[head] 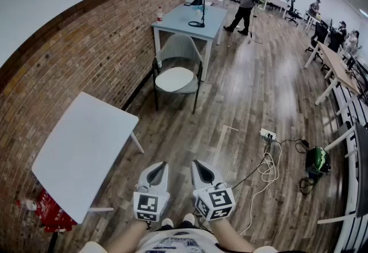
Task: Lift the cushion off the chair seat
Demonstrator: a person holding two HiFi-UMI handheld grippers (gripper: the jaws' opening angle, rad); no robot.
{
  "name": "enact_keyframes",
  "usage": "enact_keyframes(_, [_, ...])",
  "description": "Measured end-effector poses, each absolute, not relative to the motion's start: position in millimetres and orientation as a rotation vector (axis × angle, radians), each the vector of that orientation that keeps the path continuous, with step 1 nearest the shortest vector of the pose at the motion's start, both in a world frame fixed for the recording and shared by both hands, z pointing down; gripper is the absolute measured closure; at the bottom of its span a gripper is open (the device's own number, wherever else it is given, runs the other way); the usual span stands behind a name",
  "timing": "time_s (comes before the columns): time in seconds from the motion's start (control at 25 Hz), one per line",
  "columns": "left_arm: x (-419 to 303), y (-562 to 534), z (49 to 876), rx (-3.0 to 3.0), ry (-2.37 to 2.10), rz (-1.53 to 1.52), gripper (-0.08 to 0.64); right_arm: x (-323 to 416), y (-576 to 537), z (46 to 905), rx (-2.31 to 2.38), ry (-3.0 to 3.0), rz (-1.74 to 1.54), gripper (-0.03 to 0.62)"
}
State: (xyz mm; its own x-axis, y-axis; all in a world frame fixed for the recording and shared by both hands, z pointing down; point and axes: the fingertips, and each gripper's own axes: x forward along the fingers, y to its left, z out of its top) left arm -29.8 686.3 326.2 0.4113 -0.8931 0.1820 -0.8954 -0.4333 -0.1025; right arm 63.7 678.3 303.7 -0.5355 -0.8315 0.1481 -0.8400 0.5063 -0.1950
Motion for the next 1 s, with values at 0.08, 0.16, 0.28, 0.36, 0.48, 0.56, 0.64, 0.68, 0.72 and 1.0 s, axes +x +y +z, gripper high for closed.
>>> enact_keyframes(0.08, [-31,696,326,2.622,-1.663,0.326,0.569,61,688,304,1.493,-2.690,0.396,0.595])
enact_keyframes(0.16, [-30,705,324,2.617,-1.661,0.319,0.569,60,696,303,1.482,-2.688,0.399,0.595])
enact_keyframes(0.28, [-27,712,321,2.622,-1.665,0.318,0.569,60,702,299,1.473,-2.694,0.388,0.595])
enact_keyframes(0.36, [-24,713,318,2.630,-1.662,0.322,0.569,61,702,297,1.476,-2.699,0.389,0.595])
enact_keyframes(0.48, [-20,714,319,2.632,-1.659,0.329,0.569,64,702,299,1.478,-2.695,0.402,0.595])
enact_keyframes(0.56, [-17,716,322,2.627,-1.653,0.334,0.569,66,702,302,1.477,-2.694,0.412,0.595])
enact_keyframes(0.64, [-12,717,327,2.621,-1.647,0.343,0.569,71,701,304,1.480,-2.695,0.422,0.595])
enact_keyframes(0.68, [-10,716,329,2.617,-1.645,0.345,0.569,74,701,305,1.481,-2.698,0.429,0.595])
enact_keyframes(0.72, [-7,714,330,2.612,-1.645,0.346,0.569,77,699,306,1.480,-2.702,0.435,0.594])
enact_keyframes(1.0, [10,691,331,2.597,-1.693,0.365,0.569,107,676,307,1.475,-2.712,0.415,0.594])
